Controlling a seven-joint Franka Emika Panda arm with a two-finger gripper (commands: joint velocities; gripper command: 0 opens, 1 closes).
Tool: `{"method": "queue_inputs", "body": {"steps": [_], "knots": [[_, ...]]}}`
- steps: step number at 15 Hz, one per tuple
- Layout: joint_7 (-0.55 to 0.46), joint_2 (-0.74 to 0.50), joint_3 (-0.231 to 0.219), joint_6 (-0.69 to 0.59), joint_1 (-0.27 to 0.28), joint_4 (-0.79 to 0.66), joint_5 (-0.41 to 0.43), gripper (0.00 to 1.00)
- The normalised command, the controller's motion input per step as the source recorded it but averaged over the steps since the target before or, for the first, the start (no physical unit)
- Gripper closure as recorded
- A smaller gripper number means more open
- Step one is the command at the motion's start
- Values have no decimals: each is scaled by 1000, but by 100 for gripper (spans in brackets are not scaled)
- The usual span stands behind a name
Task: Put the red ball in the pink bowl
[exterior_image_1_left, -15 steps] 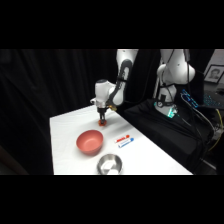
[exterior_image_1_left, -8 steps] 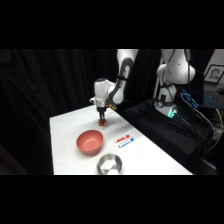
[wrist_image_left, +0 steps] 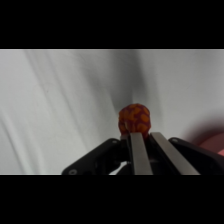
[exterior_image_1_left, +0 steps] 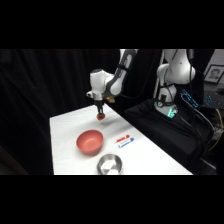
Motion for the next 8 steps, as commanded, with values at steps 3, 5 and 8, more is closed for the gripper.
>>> {"method": "queue_inputs", "body": {"steps": [3, 5, 8], "knots": [[-73, -252, -32, -306, 15, 43, -67, 97], [-64, -272, -24, -269, 23, 11, -72, 97], [-47, -279, -19, -284, 35, 7, -82, 97]]}}
